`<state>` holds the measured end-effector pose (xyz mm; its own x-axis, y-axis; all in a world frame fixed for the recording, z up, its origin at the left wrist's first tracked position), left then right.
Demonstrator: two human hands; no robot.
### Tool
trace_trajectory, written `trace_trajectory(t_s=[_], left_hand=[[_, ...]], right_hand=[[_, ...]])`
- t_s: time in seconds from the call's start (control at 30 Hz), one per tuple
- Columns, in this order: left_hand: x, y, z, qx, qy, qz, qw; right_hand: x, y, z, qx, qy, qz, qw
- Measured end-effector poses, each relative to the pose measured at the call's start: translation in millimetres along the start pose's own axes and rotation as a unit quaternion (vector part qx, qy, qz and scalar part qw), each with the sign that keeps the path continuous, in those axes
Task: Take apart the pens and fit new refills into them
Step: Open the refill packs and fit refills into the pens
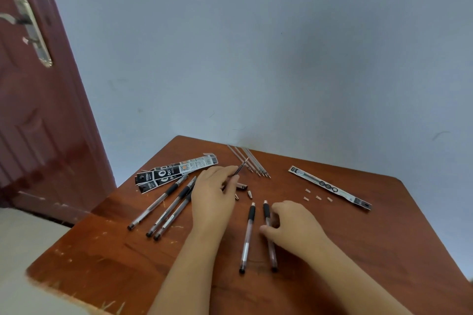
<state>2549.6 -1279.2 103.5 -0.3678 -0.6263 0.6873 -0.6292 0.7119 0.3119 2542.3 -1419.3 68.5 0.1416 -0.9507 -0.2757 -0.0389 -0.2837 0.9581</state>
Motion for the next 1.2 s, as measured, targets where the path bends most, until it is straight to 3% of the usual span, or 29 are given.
trace_trajectory(t_s=[0.13,0.23,0.47,0.7,0.87,0.97,1.2], left_hand=[[9,1,3,-0.001,-0.04,0.005,0.999],[10,2,3,0.01,-0.027,0.025,0.999],[1,-7,11,0.026,0.176,0.2,0.964],[-8,-19,20,0.034,0.321,0.313,0.893],[-17,-22,21,0.07,0.401,0.417,0.813],[-18,-24,23,0.063,0.413,0.424,0.804],[-13,-26,24,0.045,0.396,0.412,0.819]], right_hand=[[14,8,4,0.009,-0.08,-0.036,0.996],[26,25,10,0.075,-0.072,-0.064,0.992],[43,39,37,0.255,0.06,-0.141,0.955],[52,31,33,0.27,0.069,-0.148,0.949],[51,31,34,0.27,0.062,-0.148,0.949],[56,33,34,0.276,0.039,-0.15,0.949],[58,33,34,0.268,0.015,-0.156,0.951]])
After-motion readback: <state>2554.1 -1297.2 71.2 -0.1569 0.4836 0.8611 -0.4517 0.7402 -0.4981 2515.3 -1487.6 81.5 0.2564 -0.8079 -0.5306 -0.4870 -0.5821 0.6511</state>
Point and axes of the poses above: each hand's wrist, its own z-axis away from the middle knuckle, its own y-axis out of the back of the hand, x = y × z, the point moved 6 cm from there along -z, towards the middle knuckle, and after that the axes turned 9 degrees about x, right-handed, at the moved point
